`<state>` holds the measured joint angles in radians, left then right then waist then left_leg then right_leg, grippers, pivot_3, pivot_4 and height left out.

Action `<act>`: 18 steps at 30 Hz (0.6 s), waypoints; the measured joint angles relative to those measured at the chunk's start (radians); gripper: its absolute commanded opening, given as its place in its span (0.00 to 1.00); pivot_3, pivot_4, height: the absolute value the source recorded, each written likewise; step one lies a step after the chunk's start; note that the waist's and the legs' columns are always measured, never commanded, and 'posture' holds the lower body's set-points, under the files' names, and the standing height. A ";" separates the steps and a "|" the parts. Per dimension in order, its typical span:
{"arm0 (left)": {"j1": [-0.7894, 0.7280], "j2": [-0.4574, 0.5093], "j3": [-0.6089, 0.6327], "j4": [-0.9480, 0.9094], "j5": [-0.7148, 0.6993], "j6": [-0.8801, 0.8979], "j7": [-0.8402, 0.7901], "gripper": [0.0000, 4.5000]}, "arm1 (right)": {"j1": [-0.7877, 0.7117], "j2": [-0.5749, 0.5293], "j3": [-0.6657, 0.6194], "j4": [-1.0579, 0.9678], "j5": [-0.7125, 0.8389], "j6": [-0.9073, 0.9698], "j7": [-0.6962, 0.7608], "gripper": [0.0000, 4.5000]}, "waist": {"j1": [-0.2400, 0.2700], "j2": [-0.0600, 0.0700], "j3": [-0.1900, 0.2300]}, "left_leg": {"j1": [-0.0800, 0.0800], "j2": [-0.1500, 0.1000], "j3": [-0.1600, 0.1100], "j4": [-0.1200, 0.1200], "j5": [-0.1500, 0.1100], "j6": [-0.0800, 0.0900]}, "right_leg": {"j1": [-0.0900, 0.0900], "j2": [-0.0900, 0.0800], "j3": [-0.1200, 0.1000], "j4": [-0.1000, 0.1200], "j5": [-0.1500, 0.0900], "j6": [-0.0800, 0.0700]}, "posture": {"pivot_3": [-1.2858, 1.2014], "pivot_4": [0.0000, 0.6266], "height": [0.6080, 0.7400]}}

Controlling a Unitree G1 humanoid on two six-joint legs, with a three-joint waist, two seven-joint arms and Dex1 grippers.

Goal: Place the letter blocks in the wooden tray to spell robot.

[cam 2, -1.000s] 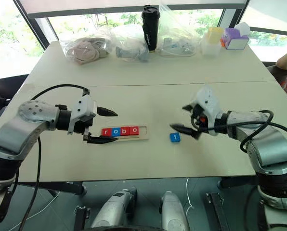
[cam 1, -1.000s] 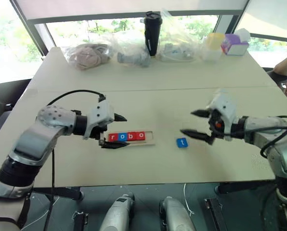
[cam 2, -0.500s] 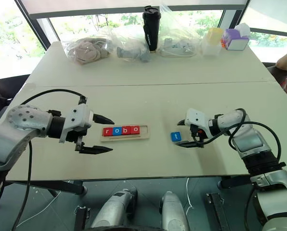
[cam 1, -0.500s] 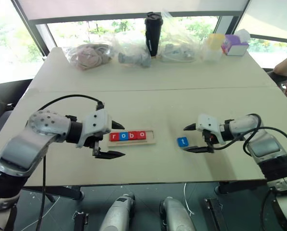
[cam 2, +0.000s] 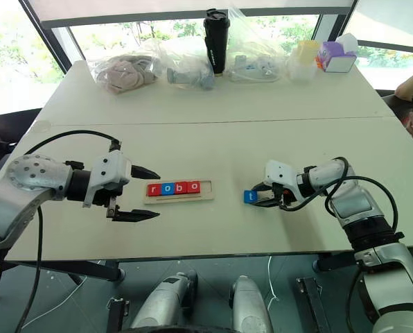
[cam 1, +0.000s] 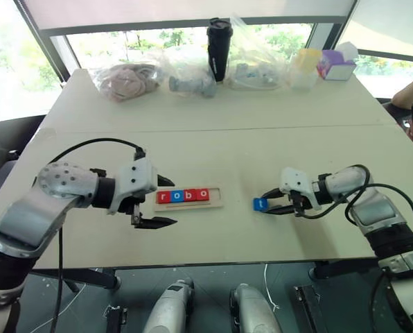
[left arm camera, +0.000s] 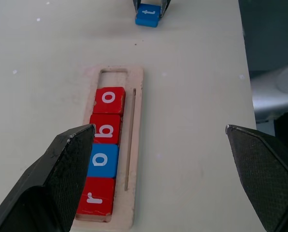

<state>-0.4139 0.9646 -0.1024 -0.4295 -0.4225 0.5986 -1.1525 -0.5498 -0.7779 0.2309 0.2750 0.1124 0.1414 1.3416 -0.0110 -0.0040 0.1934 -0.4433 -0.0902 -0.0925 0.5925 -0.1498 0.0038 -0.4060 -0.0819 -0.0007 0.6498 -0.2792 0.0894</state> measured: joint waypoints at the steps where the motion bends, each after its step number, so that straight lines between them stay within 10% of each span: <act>1: 0.000 0.004 0.000 0.007 0.000 -0.003 -0.001 1.00 | -0.012 0.009 0.000 -0.007 0.001 0.027 0.000 0.42 | -0.002 0.000 0.000 | 0.000 0.000 0.000 0.000 0.000 0.000 | 0.000 0.000 0.000 0.000 0.000 0.000 | 0.52 0.24 1.00; 18: 0.019 0.018 0.013 0.037 0.009 -0.026 0.004 1.00 | -0.055 0.017 0.020 -0.100 -0.002 0.099 0.013 0.42 | -0.001 0.000 0.000 | 0.000 0.000 0.001 0.000 0.000 0.000 | -0.001 0.000 0.001 0.001 0.000 0.000 | 0.52 0.24 1.00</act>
<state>-0.3954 0.9823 -0.0898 -0.3922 -0.4139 0.5727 -1.1486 -0.6044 -0.7605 0.2510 0.1749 0.1100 0.2405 1.3550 -0.0115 -0.0039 0.1934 -0.4434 -0.0903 -0.0917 0.5928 -0.1499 0.0036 -0.4070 -0.0821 0.0001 0.6506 -0.2791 0.0896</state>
